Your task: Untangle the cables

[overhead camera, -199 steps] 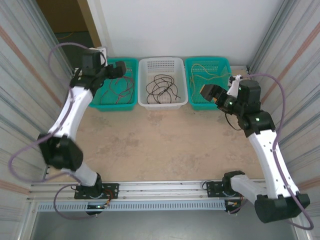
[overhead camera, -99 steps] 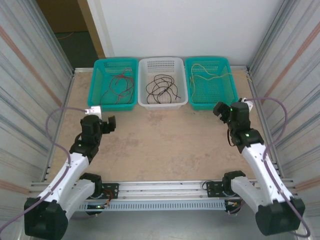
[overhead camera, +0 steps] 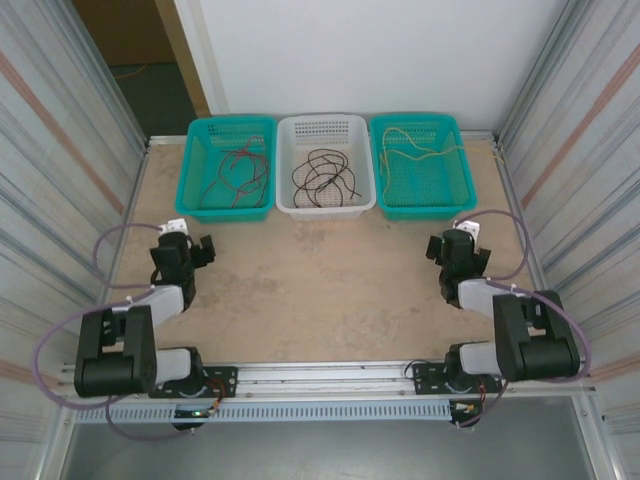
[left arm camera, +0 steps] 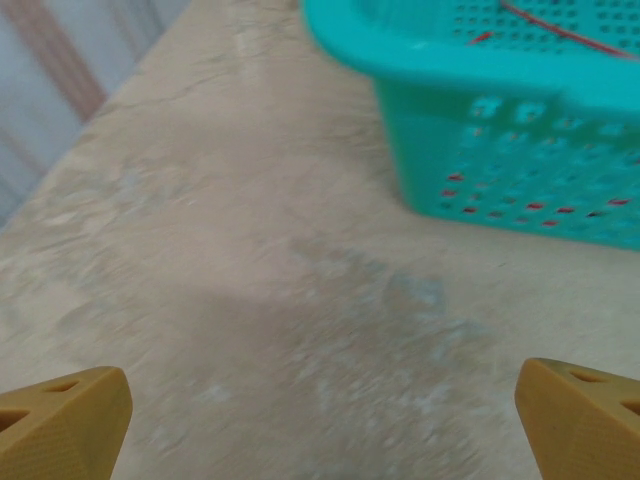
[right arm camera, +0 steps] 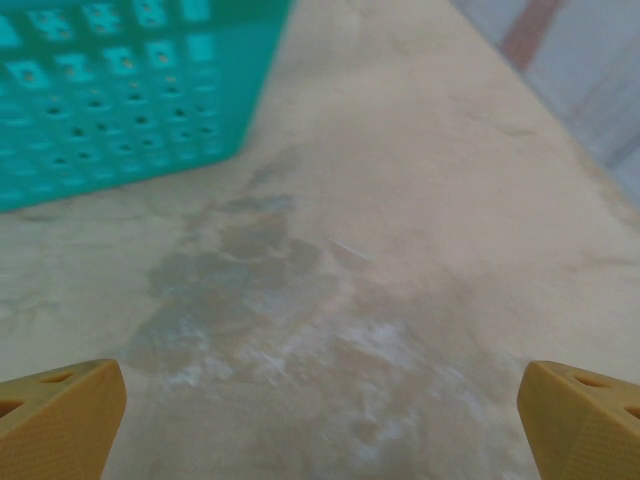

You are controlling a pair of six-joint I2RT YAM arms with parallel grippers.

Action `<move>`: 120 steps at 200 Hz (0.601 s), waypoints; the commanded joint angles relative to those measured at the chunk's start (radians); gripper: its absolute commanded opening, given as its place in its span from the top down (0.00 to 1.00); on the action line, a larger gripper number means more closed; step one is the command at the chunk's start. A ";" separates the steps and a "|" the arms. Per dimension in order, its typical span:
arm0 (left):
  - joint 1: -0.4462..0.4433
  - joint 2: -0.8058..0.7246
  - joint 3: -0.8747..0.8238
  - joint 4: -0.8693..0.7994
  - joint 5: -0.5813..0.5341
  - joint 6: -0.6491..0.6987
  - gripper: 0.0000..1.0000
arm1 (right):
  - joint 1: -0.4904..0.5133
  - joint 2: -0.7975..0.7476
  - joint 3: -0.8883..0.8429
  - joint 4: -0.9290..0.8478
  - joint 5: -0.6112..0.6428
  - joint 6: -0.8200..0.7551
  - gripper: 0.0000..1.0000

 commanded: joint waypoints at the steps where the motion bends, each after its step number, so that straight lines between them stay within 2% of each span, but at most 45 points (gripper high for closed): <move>1: 0.001 0.048 0.043 0.145 0.122 -0.017 0.01 | -0.047 0.118 0.005 0.366 -0.229 -0.096 0.01; 11: -0.011 0.121 -0.022 0.383 0.116 0.013 0.01 | -0.069 0.178 0.015 0.404 -0.274 -0.091 0.01; 21: -0.068 0.129 -0.019 0.348 0.113 0.057 0.01 | -0.086 0.187 0.042 0.364 -0.308 -0.083 0.01; 34: -0.132 0.257 -0.028 0.556 0.034 0.149 0.01 | -0.114 0.182 0.061 0.311 -0.354 -0.059 0.01; 41: -0.136 0.229 0.016 0.416 0.052 0.131 0.01 | -0.115 0.183 0.062 0.314 -0.352 -0.059 0.01; 47: -0.110 0.197 0.053 0.279 0.118 0.103 0.01 | -0.116 0.178 0.067 0.293 -0.353 -0.057 0.01; 59: -0.062 0.238 0.037 0.385 0.184 0.091 0.01 | -0.113 0.183 0.068 0.302 -0.348 -0.059 0.01; 67: -0.057 0.209 0.049 0.302 0.203 0.080 0.01 | -0.112 0.180 0.070 0.292 -0.344 -0.059 0.01; 82: -0.058 0.226 0.035 0.365 0.196 0.086 0.01 | -0.106 0.179 0.067 0.299 -0.332 -0.062 0.01; 95: -0.060 0.205 0.045 0.306 0.195 0.083 0.01 | -0.100 0.177 0.063 0.303 -0.325 -0.068 0.01; 111: -0.102 0.216 0.048 0.320 0.109 0.108 0.01 | -0.099 0.176 0.063 0.304 -0.325 -0.068 0.01; 120: -0.107 0.208 0.037 0.329 0.109 0.111 0.01 | -0.099 0.176 0.064 0.305 -0.325 -0.068 0.01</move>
